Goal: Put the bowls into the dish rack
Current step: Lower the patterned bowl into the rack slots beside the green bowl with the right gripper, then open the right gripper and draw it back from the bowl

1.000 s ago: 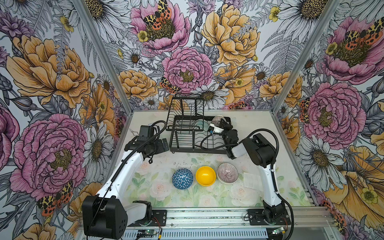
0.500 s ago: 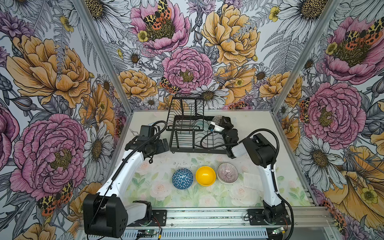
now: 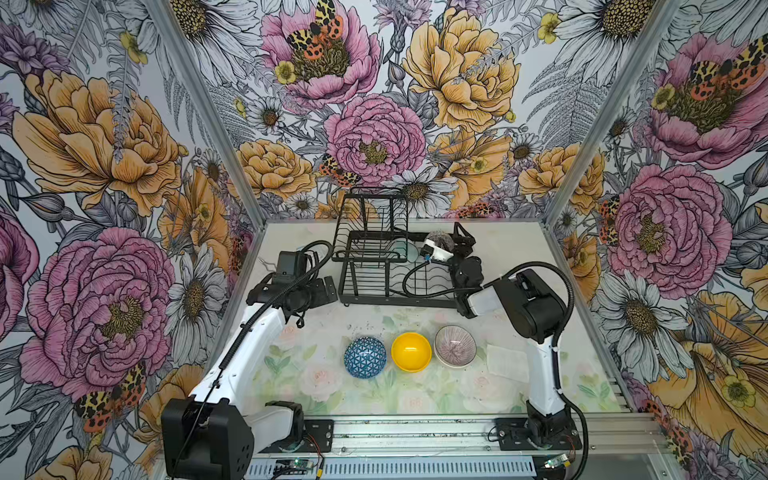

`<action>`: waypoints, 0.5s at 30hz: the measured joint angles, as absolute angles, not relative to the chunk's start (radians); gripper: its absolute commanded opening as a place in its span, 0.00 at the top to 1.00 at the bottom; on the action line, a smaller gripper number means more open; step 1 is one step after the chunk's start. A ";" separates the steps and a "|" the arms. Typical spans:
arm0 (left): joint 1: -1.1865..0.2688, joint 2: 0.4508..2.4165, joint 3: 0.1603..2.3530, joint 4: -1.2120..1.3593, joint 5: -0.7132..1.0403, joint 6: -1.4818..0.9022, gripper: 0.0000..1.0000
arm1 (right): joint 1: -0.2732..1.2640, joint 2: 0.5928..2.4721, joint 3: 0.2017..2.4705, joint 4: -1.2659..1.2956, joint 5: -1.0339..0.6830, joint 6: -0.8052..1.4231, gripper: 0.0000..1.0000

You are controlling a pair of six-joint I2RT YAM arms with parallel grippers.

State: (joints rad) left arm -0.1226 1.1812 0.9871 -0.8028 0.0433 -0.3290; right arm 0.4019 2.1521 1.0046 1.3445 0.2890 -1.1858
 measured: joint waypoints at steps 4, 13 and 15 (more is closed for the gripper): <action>-0.138 1.160 0.977 -0.803 0.042 -0.329 0.01 | 0.432 2.109 0.975 1.344 0.325 -1.177 0.00; -0.245 1.118 0.974 -0.806 -0.010 -0.331 0.01 | 0.537 1.823 0.809 1.226 0.452 -1.044 0.01; -0.278 1.109 0.976 -0.815 -0.030 -0.334 0.01 | 0.566 1.720 0.790 1.134 0.501 -0.983 0.00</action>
